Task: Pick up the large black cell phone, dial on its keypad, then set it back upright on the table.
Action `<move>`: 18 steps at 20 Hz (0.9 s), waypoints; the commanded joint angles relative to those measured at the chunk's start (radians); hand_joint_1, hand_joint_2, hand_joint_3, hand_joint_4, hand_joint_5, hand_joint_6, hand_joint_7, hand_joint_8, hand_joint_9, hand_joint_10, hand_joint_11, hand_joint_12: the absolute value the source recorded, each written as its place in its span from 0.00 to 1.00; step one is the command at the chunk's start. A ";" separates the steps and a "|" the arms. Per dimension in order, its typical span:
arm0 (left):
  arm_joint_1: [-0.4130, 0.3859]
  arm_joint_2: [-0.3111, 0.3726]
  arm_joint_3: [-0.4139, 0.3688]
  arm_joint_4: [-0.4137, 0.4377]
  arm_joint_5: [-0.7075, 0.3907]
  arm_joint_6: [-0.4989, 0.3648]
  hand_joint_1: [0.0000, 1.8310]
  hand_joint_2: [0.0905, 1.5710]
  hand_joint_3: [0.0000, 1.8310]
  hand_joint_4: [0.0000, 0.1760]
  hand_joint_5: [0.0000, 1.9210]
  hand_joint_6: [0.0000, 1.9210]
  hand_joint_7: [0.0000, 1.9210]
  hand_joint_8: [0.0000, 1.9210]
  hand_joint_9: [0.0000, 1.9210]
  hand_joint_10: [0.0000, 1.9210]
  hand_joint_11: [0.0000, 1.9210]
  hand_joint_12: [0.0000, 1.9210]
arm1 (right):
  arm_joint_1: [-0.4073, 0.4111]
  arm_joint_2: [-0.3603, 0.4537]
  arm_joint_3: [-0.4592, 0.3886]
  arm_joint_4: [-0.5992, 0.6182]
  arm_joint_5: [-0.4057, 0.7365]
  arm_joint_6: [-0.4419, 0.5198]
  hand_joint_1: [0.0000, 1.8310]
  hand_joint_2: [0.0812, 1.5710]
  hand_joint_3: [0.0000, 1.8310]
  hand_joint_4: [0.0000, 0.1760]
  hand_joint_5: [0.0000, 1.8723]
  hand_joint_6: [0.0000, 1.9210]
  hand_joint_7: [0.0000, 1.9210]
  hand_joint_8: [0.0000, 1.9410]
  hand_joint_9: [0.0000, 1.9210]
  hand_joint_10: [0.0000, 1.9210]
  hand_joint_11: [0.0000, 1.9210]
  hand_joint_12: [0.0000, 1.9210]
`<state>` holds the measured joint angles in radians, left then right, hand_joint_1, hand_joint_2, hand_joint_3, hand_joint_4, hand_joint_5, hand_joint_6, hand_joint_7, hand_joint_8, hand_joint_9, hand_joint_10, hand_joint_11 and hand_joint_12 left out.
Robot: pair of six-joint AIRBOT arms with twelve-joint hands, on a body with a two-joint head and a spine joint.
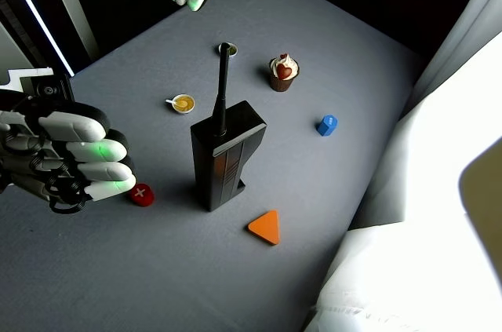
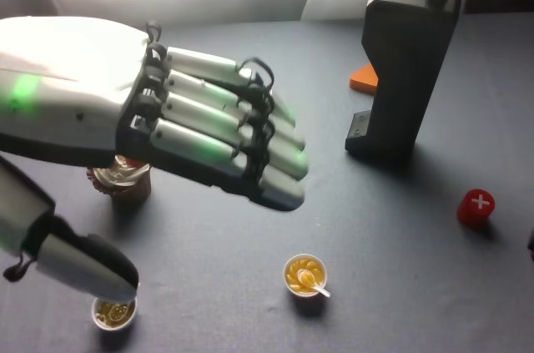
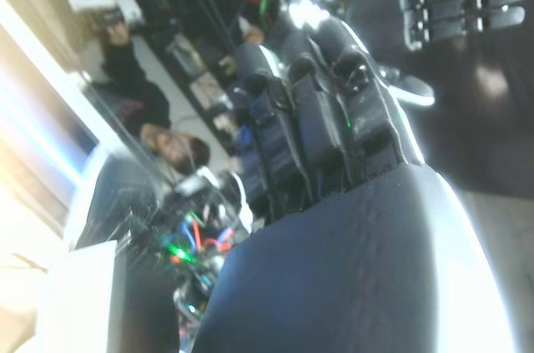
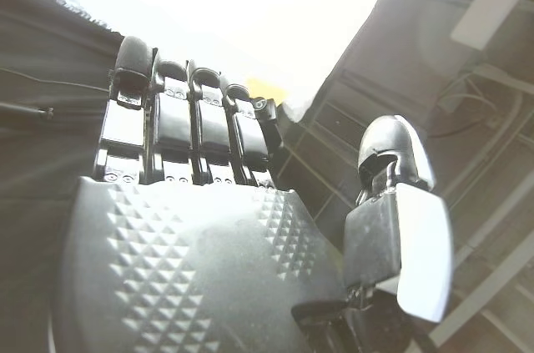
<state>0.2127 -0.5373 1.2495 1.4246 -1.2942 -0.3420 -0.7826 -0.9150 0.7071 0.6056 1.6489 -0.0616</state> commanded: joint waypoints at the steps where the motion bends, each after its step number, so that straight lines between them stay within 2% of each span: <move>1: -0.024 0.006 0.002 -0.101 -0.049 -0.005 0.08 0.76 0.00 0.00 0.13 0.00 0.12 0.00 0.10 0.00 0.00 0.27 | 0.000 0.007 -0.002 -0.044 0.114 0.007 0.15 0.66 0.00 0.00 0.06 0.00 0.08 0.00 0.05 0.00 0.00 0.14; 5: -0.024 0.007 0.002 -0.077 -0.057 -0.019 0.10 0.76 0.00 0.00 0.13 0.00 0.13 0.00 0.11 0.00 0.00 0.27 | 0.004 -0.010 0.014 -0.006 0.114 0.007 0.13 0.67 0.00 0.00 0.05 0.00 0.06 0.00 0.04 0.00 0.00 0.12; 6: -0.025 0.007 0.002 -0.072 -0.060 -0.019 0.09 0.76 0.00 0.00 0.12 0.00 0.11 0.00 0.10 0.00 0.00 0.25 | 0.007 -0.017 0.027 0.026 0.114 0.007 0.13 0.66 0.00 0.00 0.06 0.00 0.07 0.00 0.04 0.00 0.00 0.14; 9: -0.025 0.008 0.002 -0.077 -0.060 -0.019 0.10 0.76 0.00 0.00 0.13 0.00 0.12 0.00 0.11 0.00 0.00 0.28 | 0.002 -0.046 0.066 0.063 0.114 0.007 0.15 0.64 0.00 0.00 0.07 0.00 0.09 0.00 0.06 0.00 0.00 0.19; 12: -0.025 0.007 0.004 -0.072 -0.068 -0.030 0.11 0.76 0.00 0.00 0.13 0.00 0.11 0.00 0.11 0.00 0.00 0.28 | 0.012 -0.085 0.110 0.093 0.114 0.007 0.23 0.59 0.00 0.00 0.08 0.00 0.09 0.00 0.08 0.00 0.00 0.28; 18: -0.023 0.001 0.010 -0.056 -0.076 -0.001 0.12 0.76 0.00 0.00 0.12 0.00 0.11 0.00 0.11 0.00 0.00 0.30 | 0.041 -0.116 0.135 0.104 0.111 0.002 0.19 0.59 0.00 0.00 0.05 0.00 0.07 0.00 0.06 0.00 0.00 0.23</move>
<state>0.2127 -0.5438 1.2610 1.4773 -1.3170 -0.3428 -0.7502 -1.0393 0.8398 0.7574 1.6581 -0.0650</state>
